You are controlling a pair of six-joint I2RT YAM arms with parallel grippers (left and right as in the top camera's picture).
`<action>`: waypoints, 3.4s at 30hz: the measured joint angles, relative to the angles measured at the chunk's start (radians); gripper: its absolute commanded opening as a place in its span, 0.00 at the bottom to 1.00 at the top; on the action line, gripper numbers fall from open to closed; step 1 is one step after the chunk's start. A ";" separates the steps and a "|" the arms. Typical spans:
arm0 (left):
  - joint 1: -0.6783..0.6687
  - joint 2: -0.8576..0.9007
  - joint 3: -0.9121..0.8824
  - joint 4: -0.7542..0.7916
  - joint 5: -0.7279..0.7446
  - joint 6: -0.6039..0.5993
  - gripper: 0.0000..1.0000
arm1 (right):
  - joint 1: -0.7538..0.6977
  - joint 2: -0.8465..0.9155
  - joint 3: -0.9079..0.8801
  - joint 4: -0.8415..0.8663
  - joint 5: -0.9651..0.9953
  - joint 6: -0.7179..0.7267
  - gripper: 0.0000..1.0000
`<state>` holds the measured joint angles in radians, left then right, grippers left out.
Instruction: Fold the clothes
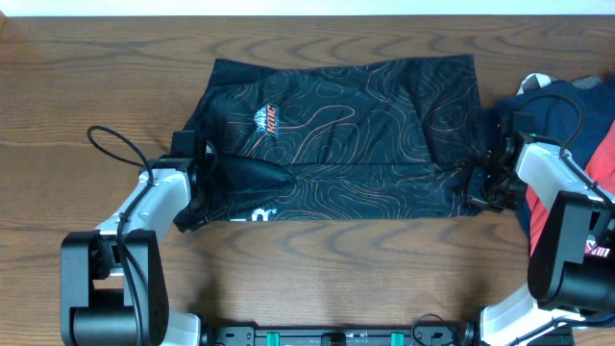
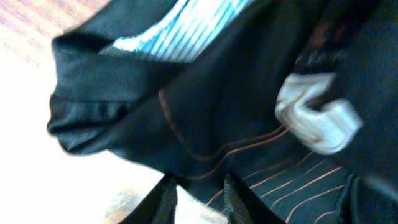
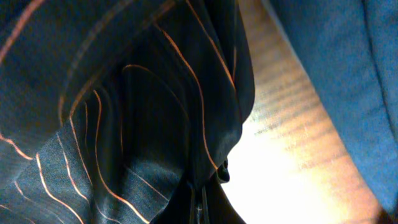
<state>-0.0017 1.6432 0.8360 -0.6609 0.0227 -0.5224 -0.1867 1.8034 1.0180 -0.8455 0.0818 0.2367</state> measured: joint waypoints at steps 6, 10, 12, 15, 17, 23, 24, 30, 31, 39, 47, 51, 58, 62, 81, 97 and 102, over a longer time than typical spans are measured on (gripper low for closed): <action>0.000 0.000 -0.008 -0.080 0.000 -0.002 0.06 | 0.000 0.001 -0.008 -0.062 0.031 0.005 0.01; 0.006 0.000 -0.009 -0.157 0.000 -0.022 0.06 | -0.001 0.006 -0.016 -0.119 0.060 0.027 0.01; 0.017 0.000 -0.010 -0.183 0.000 -0.032 0.06 | -0.004 0.009 -0.021 -0.138 0.077 0.035 0.01; 0.035 0.000 -0.010 -0.193 0.000 -0.037 0.06 | -0.010 0.010 -0.026 -0.145 0.090 0.042 0.02; 0.041 -0.001 -0.010 -0.178 0.000 -0.039 0.17 | -0.010 0.011 -0.026 -0.145 0.095 0.045 0.02; 0.045 -0.025 -0.010 -0.091 0.024 -0.050 0.63 | -0.010 0.012 -0.026 -0.144 0.096 0.046 0.04; 0.045 -0.034 -0.010 -0.079 0.029 -0.053 0.63 | -0.010 0.012 -0.026 -0.144 0.096 0.046 0.04; 0.047 -0.058 -0.009 -0.019 0.040 -0.054 0.63 | -0.010 0.012 -0.026 -0.142 0.096 0.048 0.04; 0.047 -0.058 -0.009 -0.009 0.035 -0.054 0.63 | -0.010 0.012 -0.026 -0.142 0.096 0.048 0.04; 0.047 -0.058 -0.009 0.034 0.010 -0.055 0.61 | -0.010 0.012 -0.027 -0.141 0.096 0.048 0.04; 0.047 -0.058 -0.018 0.066 -0.008 -0.059 0.49 | -0.010 0.012 -0.027 -0.141 0.096 0.048 0.04; 0.047 -0.058 -0.056 0.097 -0.015 -0.063 0.08 | -0.010 0.012 -0.027 -0.141 0.095 0.048 0.04; 0.054 -0.058 -0.064 0.063 -0.031 -0.061 0.06 | -0.010 0.012 -0.027 -0.143 0.096 0.048 0.06; 0.091 -0.063 -0.064 -0.067 -0.033 -0.066 0.06 | -0.010 0.016 -0.027 -0.169 0.100 0.048 0.06; 0.184 -0.380 -0.067 -0.014 0.056 -0.005 0.69 | -0.015 0.022 -0.013 -0.242 0.134 0.090 0.89; 0.184 -0.060 -0.067 0.045 0.165 0.052 0.40 | -0.023 0.034 0.065 -0.246 0.066 0.093 0.89; 0.185 -0.046 -0.061 0.061 0.161 0.051 0.06 | -0.023 0.034 0.066 -0.246 0.064 0.093 0.88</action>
<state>0.1833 1.5974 0.7750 -0.6003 0.1841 -0.4709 -0.2092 1.8374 1.0840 -1.0916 0.1463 0.3294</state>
